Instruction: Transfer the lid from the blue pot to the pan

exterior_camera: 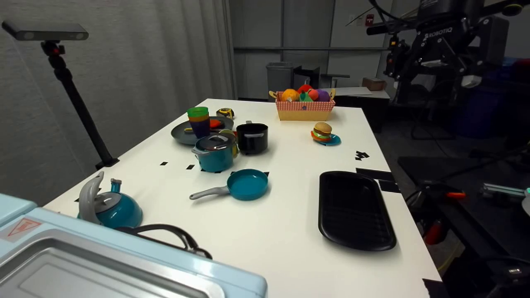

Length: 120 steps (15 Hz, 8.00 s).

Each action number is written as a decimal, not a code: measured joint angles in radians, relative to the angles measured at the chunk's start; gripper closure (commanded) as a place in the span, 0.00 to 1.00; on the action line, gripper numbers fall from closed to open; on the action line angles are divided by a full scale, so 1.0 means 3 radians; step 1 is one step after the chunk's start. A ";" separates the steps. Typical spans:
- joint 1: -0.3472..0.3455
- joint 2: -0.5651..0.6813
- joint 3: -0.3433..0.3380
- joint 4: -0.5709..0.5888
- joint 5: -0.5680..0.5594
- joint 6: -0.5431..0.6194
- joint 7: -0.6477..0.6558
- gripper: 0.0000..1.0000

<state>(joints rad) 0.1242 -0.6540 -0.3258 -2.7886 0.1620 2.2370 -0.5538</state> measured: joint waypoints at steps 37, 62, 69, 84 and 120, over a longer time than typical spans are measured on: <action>-0.0880 0.1312 0.0149 0.1726 -0.1076 -0.0224 0.0322 0.00; -0.0727 0.2363 0.0699 0.2416 -0.0644 0.0082 0.0946 0.00; -0.0745 0.2721 0.0688 0.2677 -0.0686 0.0235 0.1168 0.00; -0.0748 0.3489 0.0655 0.3429 -0.0979 0.0431 0.1657 0.00; -0.0816 0.4192 0.0559 0.3759 -0.1065 0.0957 0.1966 0.00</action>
<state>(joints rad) -0.1205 0.6037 -0.1582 -1.6610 -0.1574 2.5241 0.0359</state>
